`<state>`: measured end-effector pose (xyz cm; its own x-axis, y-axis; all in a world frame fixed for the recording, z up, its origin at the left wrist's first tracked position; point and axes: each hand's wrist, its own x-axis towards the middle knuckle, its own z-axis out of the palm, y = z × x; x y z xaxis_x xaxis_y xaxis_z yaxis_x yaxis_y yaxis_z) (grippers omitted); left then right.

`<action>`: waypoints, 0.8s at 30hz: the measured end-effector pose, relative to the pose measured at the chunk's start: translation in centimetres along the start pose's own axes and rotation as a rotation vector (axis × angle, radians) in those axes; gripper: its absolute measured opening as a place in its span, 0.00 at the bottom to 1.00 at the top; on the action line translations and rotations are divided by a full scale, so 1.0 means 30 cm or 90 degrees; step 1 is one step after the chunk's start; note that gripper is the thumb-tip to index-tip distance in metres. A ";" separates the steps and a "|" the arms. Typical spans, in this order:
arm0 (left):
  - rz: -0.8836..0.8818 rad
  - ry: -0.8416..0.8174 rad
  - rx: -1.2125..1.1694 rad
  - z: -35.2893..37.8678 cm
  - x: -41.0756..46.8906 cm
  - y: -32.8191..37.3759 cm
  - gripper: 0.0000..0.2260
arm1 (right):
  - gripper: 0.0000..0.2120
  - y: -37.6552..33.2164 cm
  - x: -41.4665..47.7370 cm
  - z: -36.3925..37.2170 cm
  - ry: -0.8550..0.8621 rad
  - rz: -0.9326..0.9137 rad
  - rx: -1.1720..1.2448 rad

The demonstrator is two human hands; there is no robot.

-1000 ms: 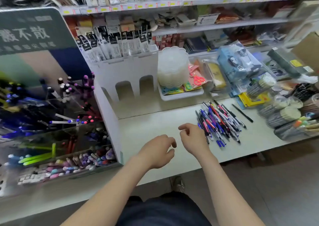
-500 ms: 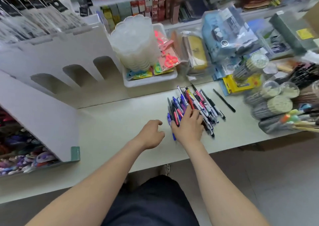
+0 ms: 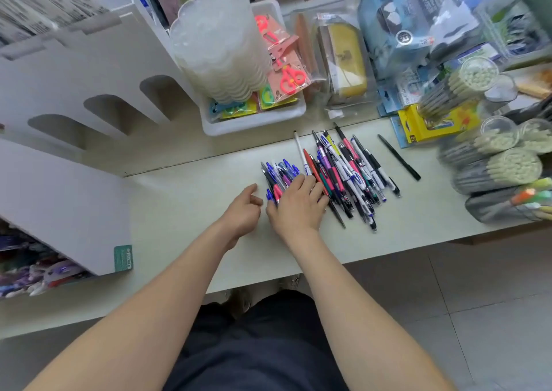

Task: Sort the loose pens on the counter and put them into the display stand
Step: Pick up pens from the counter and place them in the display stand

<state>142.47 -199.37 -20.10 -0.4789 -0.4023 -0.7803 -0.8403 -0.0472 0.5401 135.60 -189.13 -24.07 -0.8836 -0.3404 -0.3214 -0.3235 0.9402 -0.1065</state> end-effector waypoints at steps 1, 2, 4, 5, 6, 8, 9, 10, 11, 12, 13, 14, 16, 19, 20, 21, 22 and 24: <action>0.006 -0.015 -0.001 0.003 0.001 -0.001 0.29 | 0.51 -0.002 -0.007 -0.002 -0.011 0.004 0.002; 0.011 -0.026 -0.001 0.005 0.001 0.000 0.29 | 0.56 -0.004 -0.016 -0.005 -0.018 0.015 0.006; 0.015 -0.019 0.003 0.006 0.000 0.000 0.29 | 0.57 -0.013 -0.023 0.003 -0.021 0.024 0.008; 0.018 0.006 0.008 0.003 0.000 -0.004 0.28 | 0.52 -0.019 -0.022 0.014 -0.020 0.015 0.008; 0.023 0.038 0.009 0.000 0.001 -0.012 0.27 | 0.43 -0.026 -0.022 0.027 -0.016 -0.002 0.011; 0.025 0.087 -0.001 -0.005 -0.001 -0.030 0.25 | 0.21 -0.045 -0.022 0.040 0.000 -0.036 0.023; 0.017 0.093 -0.010 -0.008 -0.003 -0.038 0.23 | 0.16 -0.054 -0.025 0.042 0.007 -0.040 0.030; 0.007 0.090 -0.021 -0.011 -0.005 -0.046 0.22 | 0.13 -0.062 -0.025 0.041 0.002 -0.043 0.038; -0.005 0.083 -0.030 -0.015 -0.007 -0.054 0.21 | 0.13 -0.067 -0.025 0.038 -0.001 -0.041 0.041; -0.011 0.076 -0.036 -0.019 -0.010 -0.061 0.20 | 0.13 -0.070 -0.022 0.031 -0.024 -0.044 0.046; -0.014 0.070 -0.039 -0.025 -0.012 -0.067 0.19 | 0.14 -0.072 -0.015 0.023 -0.063 -0.051 0.047; -0.017 0.066 -0.043 -0.030 -0.014 -0.073 0.18 | 0.17 -0.072 -0.005 0.012 -0.105 -0.058 0.048; -0.027 0.059 -0.050 -0.040 -0.018 -0.085 0.15 | 0.23 -0.061 0.024 -0.017 -0.169 -0.050 0.083; -0.049 0.048 -0.073 -0.048 -0.026 -0.094 0.13 | 0.29 -0.025 0.076 -0.058 -0.248 -0.031 0.169; -0.055 0.046 -0.081 -0.047 -0.028 -0.095 0.13 | 0.29 -0.011 0.091 -0.072 -0.271 -0.028 0.183; -0.058 0.044 -0.090 -0.044 -0.030 -0.094 0.12 | 0.30 0.003 0.107 -0.084 -0.290 -0.027 0.192; -0.058 0.040 -0.098 -0.039 -0.032 -0.092 0.12 | 0.31 0.017 0.119 -0.100 -0.304 -0.027 0.197; -0.053 0.030 -0.110 -0.028 -0.032 -0.084 0.12 | 0.30 0.046 0.135 -0.135 -0.322 -0.030 0.208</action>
<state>145.25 -199.63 -20.43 -0.3936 -0.4321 -0.8114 -0.8186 -0.2369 0.5232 130.21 -189.25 -21.69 -0.5751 -0.4097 -0.7081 -0.1662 0.9060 -0.3893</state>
